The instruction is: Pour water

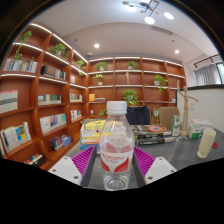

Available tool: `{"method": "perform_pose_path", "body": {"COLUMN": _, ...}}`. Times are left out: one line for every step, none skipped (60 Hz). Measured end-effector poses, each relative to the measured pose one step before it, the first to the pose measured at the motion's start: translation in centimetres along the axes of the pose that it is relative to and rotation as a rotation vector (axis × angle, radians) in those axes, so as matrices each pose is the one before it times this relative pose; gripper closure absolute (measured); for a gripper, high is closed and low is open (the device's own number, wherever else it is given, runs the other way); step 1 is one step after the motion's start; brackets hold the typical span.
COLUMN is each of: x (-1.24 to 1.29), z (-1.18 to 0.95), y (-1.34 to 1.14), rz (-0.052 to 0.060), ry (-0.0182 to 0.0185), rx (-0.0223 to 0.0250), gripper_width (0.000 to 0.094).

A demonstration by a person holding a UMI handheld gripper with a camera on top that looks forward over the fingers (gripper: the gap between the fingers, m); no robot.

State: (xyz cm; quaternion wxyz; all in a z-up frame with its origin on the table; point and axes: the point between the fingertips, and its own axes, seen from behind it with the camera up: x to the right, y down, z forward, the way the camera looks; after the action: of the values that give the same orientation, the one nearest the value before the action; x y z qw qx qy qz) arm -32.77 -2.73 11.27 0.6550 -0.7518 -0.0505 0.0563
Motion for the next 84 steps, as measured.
{"method": "perform_pose_path", "body": {"x": 0.680, "z": -0.076, "y": -0.077, "rz": 0.0000, "ry": 0.01079, "rx": 0.00226, "gripper_width": 0.0272}}
{"method": "perform_pose_path", "body": {"x": -0.103, "z": 0.243, "y": 0.001, "rz": -0.0005, "ry": 0.01322, "rx": 0.00434, "gripper_width": 0.0311}}
{"method": "perform_pose_path", "body": {"x": 0.309, "z": 0.063, "y": -0.070, "rz": 0.0008, "ry": 0.01185, "rx": 0.00401, "gripper_width": 0.0374}}
{"method": "perform_pose_path", "body": {"x": 0.507, "z": -0.113, "y": 0.036, "rz": 0.0002, "ry": 0.00369, "rx": 0.00696, "gripper_width": 0.0420}}
{"method": "perform_pose_path", "body": {"x": -0.040, "z": -0.009, "y": 0.050, "rz": 0.0001, "ry": -0.00100, "rx": 0.00135, "gripper_width": 0.0421}}
{"method": "perform_pose_path", "body": {"x": -0.041, "z": -0.013, "y": -0.101, "rz": -0.0010, "ry": -0.00295, "rx": 0.00748, "gripper_width": 0.0424}}
{"method": "perform_pose_path", "body": {"x": -0.088, "z": -0.014, "y": -0.058, "rz": 0.0010, "ry": -0.00324, "rx": 0.00645, "gripper_width": 0.0446}}
{"method": "perform_pose_path", "body": {"x": -0.016, "z": 0.020, "y": -0.017, "rz": 0.0032, "ry": -0.00293, "rx": 0.00543, "gripper_width": 0.0468}}
{"method": "perform_pose_path", "body": {"x": -0.075, "z": -0.058, "y": -0.068, "rz": 0.0035, "ry": -0.00441, "rx": 0.00817, "gripper_width": 0.0478}}
{"method": "perform_pose_path", "body": {"x": -0.056, "z": 0.424, "y": -0.152, "rz": 0.0021, "ry": -0.00402, "rx": 0.00714, "gripper_width": 0.0495}}
{"method": "perform_pose_path", "body": {"x": -0.069, "z": -0.091, "y": 0.054, "rz": 0.0014, "ry": -0.00638, "rx": 0.00589, "gripper_width": 0.0518}}
{"method": "perform_pose_path", "body": {"x": 0.016, "z": -0.296, "y": 0.022, "rz": 0.0008, "ry": -0.00659, "rx": 0.00534, "gripper_width": 0.0530}}
{"method": "perform_pose_path", "body": {"x": -0.026, "z": -0.047, "y": 0.008, "rz": 0.0023, "ry": -0.00590, "rx": 0.00321, "gripper_width": 0.0539}}
{"method": "perform_pose_path", "body": {"x": 0.023, "z": -0.028, "y": 0.060, "rz": 0.0042, "ry": -0.00418, "rx": 0.00016, "gripper_width": 0.0539}}
{"method": "perform_pose_path", "body": {"x": 0.099, "z": 0.005, "y": -0.005, "rz": 0.0071, "ry": -0.00112, "rx": -0.00037, "gripper_width": 0.0574}}
{"method": "perform_pose_path", "body": {"x": 0.092, "z": 0.015, "y": 0.038, "rz": 0.0045, "ry": 0.00091, "rx": -0.00207, "gripper_width": 0.0586}}
{"method": "perform_pose_path", "body": {"x": -0.110, "z": 0.046, "y": -0.047, "rz": 0.0001, "ry": -0.00111, "rx": -0.00095, "gripper_width": 0.0585}}
{"method": "perform_pose_path", "body": {"x": 0.137, "z": 0.068, "y": -0.051, "rz": 0.0048, "ry": -0.00361, "rx": -0.00185, "gripper_width": 0.0585}}
{"method": "perform_pose_path", "body": {"x": 0.028, "z": 0.044, "y": -0.011, "rz": 0.0074, "ry": -0.00177, "rx": -0.00305, "gripper_width": 0.0586}}
{"method": "perform_pose_path", "body": {"x": 0.070, "z": -0.009, "y": 0.006, "rz": 0.0070, "ry": 0.00093, "rx": -0.00381, "gripper_width": 0.0586}}
{"method": "perform_pose_path", "body": {"x": 0.134, "z": -0.021, "y": -0.039, "rz": 0.0064, "ry": 0.00337, "rx": -0.00318, "gripper_width": 0.0586}}
{"method": "perform_pose_path", "body": {"x": 0.143, "z": 0.004, "y": -0.039, "rz": 0.0040, "ry": 0.00297, "rx": -0.00238, "gripper_width": 0.0585}}
{"method": "perform_pose_path", "body": {"x": 0.203, "z": -0.015, "y": 0.141, "rz": -0.0017, "ry": 0.00179, "rx": -0.00385, "gripper_width": 0.0585}}
{"method": "perform_pose_path", "body": {"x": 0.167, "z": -0.007, "y": 0.051, "rz": -0.0014, "ry": 0.00329, "rx": -0.00547, "gripper_width": 0.0586}}
{"method": "perform_pose_path", "body": {"x": 0.230, "z": -0.042, "y": 0.003, "rz": 0.0053, "ry": 0.00380, "rx": -0.00427, "gripper_width": 0.0587}}
{"method": "perform_pose_path", "body": {"x": 0.233, "z": -0.014, "y": -0.068, "rz": 0.0089, "ry": 0.00558, "rx": -0.00532, "gripper_width": 0.0586}}
{"method": "perform_pose_path", "body": {"x": 0.237, "z": -0.050, "y": -0.087, "rz": 0.0074, "ry": 0.00393, "rx": -0.00423, "gripper_width": 0.0586}}
{"method": "perform_pose_path", "body": {"x": 0.176, "z": -0.062, "y": -0.085, "rz": 0.0057, "ry": 0.00116, "rx": -0.00320, "gripper_width": 0.0586}}
{"method": "perform_pose_path", "body": {"x": 0.260, "z": -0.042, "y": -0.125, "rz": 0.0063, "ry": 0.00232, "rx": -0.00173, "gripper_width": 0.0586}}
{"method": "perform_pose_path", "body": {"x": 0.348, "z": -0.069, "y": -0.103, "rz": 0.0118, "ry": 0.00437, "rx": -0.00303, "gripper_width": 0.0586}}
{"method": "perform_pose_path", "body": {"x": 0.466, "z": -0.208, "y": -0.003, "rz": 0.0157, "ry": 0.00489, "rx": -0.00559, "gripper_width": 0.0585}}
{"method": "perform_pose_path", "body": {"x": 0.398, "z": -0.098, "y": -0.082, "rz": 0.0175, "ry": 0.00368, "rx": -0.00449, "gripper_width": 0.0586}}
{"method": "perform_pose_path", "body": {"x": 0.405, "z": -0.060, "y": -0.114, "rz": 0.0174, "ry": 0.00174, "rx": -0.00252, "gripper_width": 0.0586}}
{"method": "perform_pose_path", "body": {"x": 0.417, "z": -0.087, "y": -0.189, "rz": 0.0170, "ry": 0.00043, "rx": -0.00046, "gripper_width": 0.0585}}
{"method": "perform_pose_path", "body": {"x": 0.506, "z": -0.072, "y": -0.223, "rz": 0.0182, "ry": -0.00003, "rx": 0.00219, "gripper_width": 0.0584}}
{"method": "perform_pose_path", "body": {"x": 0.482, "z": -0.046, "y": -0.285, "rz": 0.0229, "ry": 0.00272, "rx": 0.00192, "gripper_width": 0.0585}}
{"method": "perform_pose_path", "body": {"x": 0.613, "z": -0.100, "y": -0.287, "rz": 0.0277, "ry": 0.00065, "rx": 0.00258, "gripper_width": 0.0585}}
{"method": "perform_pose_path", "body": {"x": 0.574, "z": -0.034, "y": -0.248, "rz": 0.0310, "ry": -0.00041, "rx": 0.00050, "gripper_width": 0.0585}}
{"method": "perform_pose_path", "body": {"x": 0.530, "z": -0.054, "y": -0.271, "rz": 0.0319, "ry": -0.00364, "rx": 0.00137, "gripper_width": 0.0586}}
{"method": "perform_pose_path", "body": {"x": 0.514, "z": -0.049, "y": -0.346, "rz": 0.0321, "ry": -0.00456, "rx": 0.00325, "gripper_width": 0.0585}}
{"method": "perform_pose_path", "body": {"x": 0.540, "z": -0.067, "y": -0.400, "rz": 0.0334, "ry": -0.00371, "rx": 0.00447, "gripper_width": 0.0585}}
{"method": "perform_pose_path", "body": {"x": 0.567, "z": -0.024, "y": -0.393, "rz": 0.0367, "ry": -0.00190, "rx": 0.00424, "gripper_width": 0.0585}}
{"method": "perform_pose_path", "body": {"x": 0.618, "z": 0.130, "y": -0.371, "rz": 0.0377, "ry": -0.00038, "rx": 0.00692, "gripper_width": 0.0585}}
{"method": "perform_pose_path", "body": {"x": 0.553, "z": -0.064, "y": -0.426, "rz": 0.0401, "ry": -0.00232, "rx": 0.00667, "gripper_width": 0.0586}}
{"method": "perform_pose_path", "body": {"x": 0.500, "z": -0.006, "y": -0.484, "rz": 0.0408, "ry": -0.00406, "rx": 0.00589, "gripper_width": 0.0586}}
{"method": "perform_pose_path", "body": {"x": 0.463, "z": 0.008, "y": -0.515, "rz": 0.0424, "ry": -0.00594, "rx": 0.00504, "gripper_width": 0.0586}}
{"method": "perform_pose_path", "body": {"x": 0.415, "z": -0.014, "y": -0.563, "rz": 0.0429, "ry": -0.00567, "rx": 0.00629, "gripper_width": 0.0585}}
{"method": "perform_pose_path", "body": {"x": -0.080, "z": -0.125, "y": -1.023, "rz": 0.0417, "ry": 0.00200, "rx": 0.00362, "gripper_width": 0.0585}}
{"method": "perform_pose_path", "body": {"x": 0.690, "z": 0.306, "y": -0.415, "rz": 0.0397, "ry": -0.01032, "rx": 0.01534, "gripper_width": 0.0586}}
{"method": "perform_pose_path", "body": {"x": 0.307, "z": -0.011, "y": -0.684, "rz": 0.0462, "ry": -0.00722, "rx": 0.00878, "gripper_width": 0.0585}}
{"method": "perform_pose_path", "body": {"x": 0.317, "z": 0.020, "y": -0.679, "rz": 0.0485, "ry": -0.00792, "rx": 0.00715, "gripper_width": 0.0585}}
{"method": "perform_pose_path", "body": {"x": 0.233, "z": 0.021, "y": -0.708, "rz": 0.0492, "ry": -0.00818, "rx": 0.00785, "gripper_width": 0.0585}}
{"method": "perform_pose_path", "body": {"x": 0.211, "z": 0.000, "y": -0.771, "rz": 0.0487, "ry": -0.00736, "rx": 0.00983, "gripper_width": 0.0585}}
{"method": "perform_pose_path", "body": {"x": 0.191, "z": -0.009, "y": -0.782, "rz": 0.0481, "ry": -0.00676, "rx": 0.01072, "gripper_width": 0.0586}}
{"method": "perform_pose_path", "body": {"x": -0.719, "z": -0.517, "y": -1.033, "rz": 0.0494, "ry": 0.00323, "rx": 0.00714, "gripper_width": 0.0587}}
{"method": "perform_pose_path", "body": {"x": 0.737, "z": 0.829, "y": -0.656, "rz": 0.0407, "ry": -0.01432, "rx": 0.01515, "gripper_width": 0.0585}}
{"method": "perform_pose_path", "body": {"x": 0.050, "z": -0.020, "y": -0.795, "rz": 0.0420, "ry": -0.00845, "rx": 0.01200, "gripper_width": 0.0585}}
{"method": "perform_pose_path", "body": {"x": 0.041, "z": 0.053, "y": -0.742, "rz": 0.0411, "ry": -0.00698, "rx": 0.01132, "gripper_width": 0.0587}}
{"method": "perform_pose_path", "body": {"x": 0.085, "z": 0.129, "y": -0.720, "rz": 0.0424, "ry": -0.00609, "rx": 0.00988, "gripper_width": 0.0587}}
{"method": "perform_pose_path", "body": {"x": 0.034, "z": 0.140, "y": -0.725, "rz": 0.0426, "ry": -0.00624, "rx": 0.00993, "gripper_width": 0.0585}}
{"method": "perform_pose_path", "body": {"x": -1.090, "z": -1.204, "y": -0.880, "rz": 0.0440, "ry": 0.00372, "rx": 0.00919, "gripper_width": 0.0585}}
{"method": "perform_pose_path", "body": {"x": -0.095, "z": 0.022, "y": -0.676, "rz": 0.0408, "ry": -0.00664, "rx": 0.01006, "gripper_width": 0.0587}}
{"method": "perform_pose_path", "body": {"x": 0.692, "z": 1.598, "y": -0.523, "rz": 0.0369, "ry": -0.01022, "rx": 0.01208, "gripper_width": 0.0587}}
{"method": "perform_pose_path", "body": {"x": -0.048, "z": 0.144, "y": -0.654, "rz": 0.0404, "ry": -0.00523, "rx": 0.00923, "gripper_width": 0.0585}}
{"method": "perform_pose_path", "body": {"x": -0.071, "z": 0.214, "y": -0.664, "rz": 0.0383, "ry": -0.00561, "rx": 0.01028, "gripper_width": 0.0586}}
{"method": "perform_pose_path", "body": {"x": -0.091, "z": 0.244, "y": -0.646, "rz": 0.0354, "ry": -0.00725, "rx": 0.01097, "gripper_width": 0.0586}}
{"method": "perform_pose_path", "body": {"x": -0.127, "z": 0.244, "y": -0.610, "rz": 0.0339, "ry": -0.00742, "rx": 0.01073, "gripper_width": 0.0586}}
{"method": "perform_pose_path", "body": {"x": -0.071, "z": 0.262, "y": -0.530, "rz": 0.0344, "ry": -0.00573, "rx": 0.01016, "gripper_width": 0.0586}}
{"method": "perform_pose_path", "body": {"x": -0.655, "z": -0.729, "y": -0.397, "rz": 0.0374, "ry": 0.00036, "rx": 0.01021, "gripper_width": 0.0585}}
{"method": "perform_pose_path", "body": {"x": 0.169, "z": 0.614, "y": -0.570, "rz": 0.0357, "ry": -0.00680, "rx": 0.01033, "gripper_width": 0.0585}}
{"method": "perform_pose_path", "body": {"x": -0.098, "z": 0.208, "y": -0.579, "rz": 0.0352, "ry": -0.00395, "rx": 0.00980, "gripper_width": 0.0584}}
{"method": "perform_pose_path", "body": {"x": -0.105, "z": 0.212, "y": -0.490, "rz": 0.0335, "ry": -0.00476, "rx": 0.00878, "gripper_width": 0.0585}}
{"method": "perform_pose_path", "body": {"x": -0.104, "z": 0.181, "y": -0.476, "rz": 0.0322, "ry": -0.00557, "rx": 0.00787, "gripper_width": 0.0586}}
{"method": "perform_pose_path", "body": {"x": -0.075, "z": 0.214, "y": -0.479, "rz": 0.0323, "ry": -0.00547, "rx": 0.00791, "gripper_width": 0.0585}}
{"method": "perform_pose_path", "body": {"x": -0.508, "z": -0.504, "y": -0.216, "rz": 0.0341, "ry": -0.00091, "rx": 0.00930, "gripper_width": 0.0585}}
{"method": "perform_pose_path", "body": {"x": -0.034, "z": 0.519, "y": -0.380, "rz": 0.0308, "ry": -0.00418, "rx": 0.00761, "gripper_width": 0.0585}}
{"method": "perform_pose_path", "body": {"x": -0.159, "z": 0.165, "y": -0.404, "rz": 0.0298, "ry": -0.00554, "rx": 0.00776, "gripper_width": 0.0586}}
{"method": "perform_pose_path", "body": {"x": -0.165, "z": 0.166, "y": -0.397, "rz": 0.0278, "ry": -0.00704, "rx": 0.00881, "gripper_width": 0.0585}}
{"method": "perform_pose_path", "body": {"x": -0.157, "z": 0.178, "y": -0.363, "rz": 0.0266, "ry": -0.00723, "rx": 0.00798, "gripper_width": 0.0585}}
{"method": "perform_pose_path", "body": {"x": -0.081, "z": 0.185, "y": -0.331, "rz": 0.0276, "ry": -0.00576, "rx": 0.00620, "gripper_width": 0.0586}}
{"method": "perform_pose_path", "body": {"x": -0.326, "z": -0.224, "y": -0.166, "rz": 0.0310, "ry": -0.00020, "rx": 0.00556, "gripper_width": 0.0586}}
{"method": "perform_pose_path", "body": {"x": 0.036, "z": 0.250, "y": -0.300, "rz": 0.0297, "ry": -0.00342, "rx": 0.00660, "gripper_width": 0.0586}}
{"method": "perform_pose_path", "body": {"x": -0.016, "z": 0.144, "y": -0.355, "rz": 0.0293, "ry": -0.00262, "rx": 0.00953, "gripper_width": 0.0587}}
{"method": "perform_pose_path", "body": {"x": -0.044, "z": 0.128, "y": -0.362, "rz": 0.0266, "ry": -0.00348, "rx": 0.00953, "gripper_width": 0.0586}}
